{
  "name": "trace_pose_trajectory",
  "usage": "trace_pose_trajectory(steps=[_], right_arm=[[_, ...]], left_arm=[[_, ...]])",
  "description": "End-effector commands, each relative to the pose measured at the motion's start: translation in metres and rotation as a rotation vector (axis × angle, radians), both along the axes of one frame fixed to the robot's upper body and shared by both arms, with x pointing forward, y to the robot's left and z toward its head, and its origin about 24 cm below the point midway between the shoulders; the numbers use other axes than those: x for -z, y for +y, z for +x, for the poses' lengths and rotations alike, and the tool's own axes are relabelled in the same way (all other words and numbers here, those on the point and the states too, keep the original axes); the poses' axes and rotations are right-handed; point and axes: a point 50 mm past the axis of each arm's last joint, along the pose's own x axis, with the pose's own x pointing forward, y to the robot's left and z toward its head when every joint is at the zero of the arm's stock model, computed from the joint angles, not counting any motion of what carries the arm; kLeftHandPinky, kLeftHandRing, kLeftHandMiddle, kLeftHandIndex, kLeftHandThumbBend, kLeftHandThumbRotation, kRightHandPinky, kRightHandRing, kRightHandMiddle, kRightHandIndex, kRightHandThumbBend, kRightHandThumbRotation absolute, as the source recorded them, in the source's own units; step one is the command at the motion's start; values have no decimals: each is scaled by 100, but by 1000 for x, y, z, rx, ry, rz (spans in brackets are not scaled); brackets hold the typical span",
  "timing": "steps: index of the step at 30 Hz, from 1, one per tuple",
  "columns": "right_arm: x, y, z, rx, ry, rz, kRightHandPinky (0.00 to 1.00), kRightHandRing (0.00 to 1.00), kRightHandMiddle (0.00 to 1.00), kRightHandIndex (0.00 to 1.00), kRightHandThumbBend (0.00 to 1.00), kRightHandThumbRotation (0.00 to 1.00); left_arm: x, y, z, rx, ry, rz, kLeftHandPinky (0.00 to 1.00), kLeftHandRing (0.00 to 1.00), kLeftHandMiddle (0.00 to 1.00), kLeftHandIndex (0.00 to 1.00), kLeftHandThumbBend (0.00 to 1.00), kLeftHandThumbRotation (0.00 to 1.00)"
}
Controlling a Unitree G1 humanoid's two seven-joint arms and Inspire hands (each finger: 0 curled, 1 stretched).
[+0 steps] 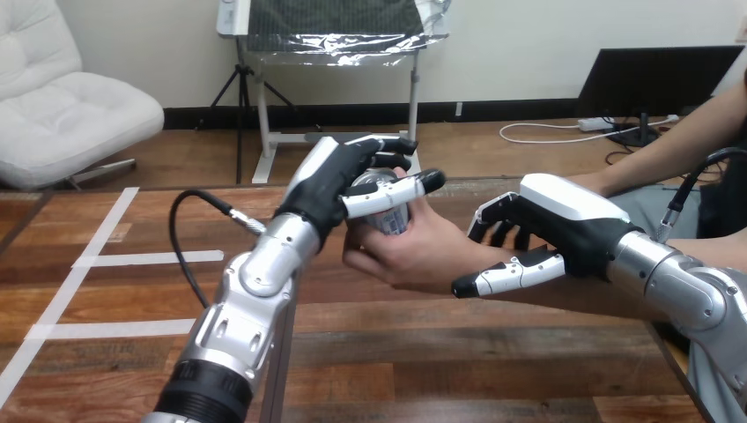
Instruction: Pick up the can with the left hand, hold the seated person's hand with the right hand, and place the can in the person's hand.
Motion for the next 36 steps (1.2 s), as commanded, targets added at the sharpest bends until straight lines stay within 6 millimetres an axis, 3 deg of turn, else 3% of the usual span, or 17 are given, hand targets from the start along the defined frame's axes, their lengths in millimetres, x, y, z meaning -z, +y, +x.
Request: trace_pose_trajectory(steps=[1,7,14,30,36], right_arm=[[8,7,-6,-18,27,47,60,79,84,91,100,90],[8,7,-7,-21,38,59,62,81,87,95,100,92],[8,8,-10,-30,52,89,64,83,89,95,100,94],[5,11,-18,-45,29,135,66,88,90,93,100,99],[5,12,-23,-30,13,183,69,89,92,95,100,100]], left_arm=[[-18,2,3,15,-101,43,89,94,93,93,91,95],[-17,4,3,10,-109,62,91,97,96,96,98,99],[-16,5,1,-3,-116,66,91,98,97,98,100,100],[-12,9,-6,-27,-112,15,92,99,97,99,99,100],[-11,12,-12,-33,-131,-10,92,100,97,98,92,100]])
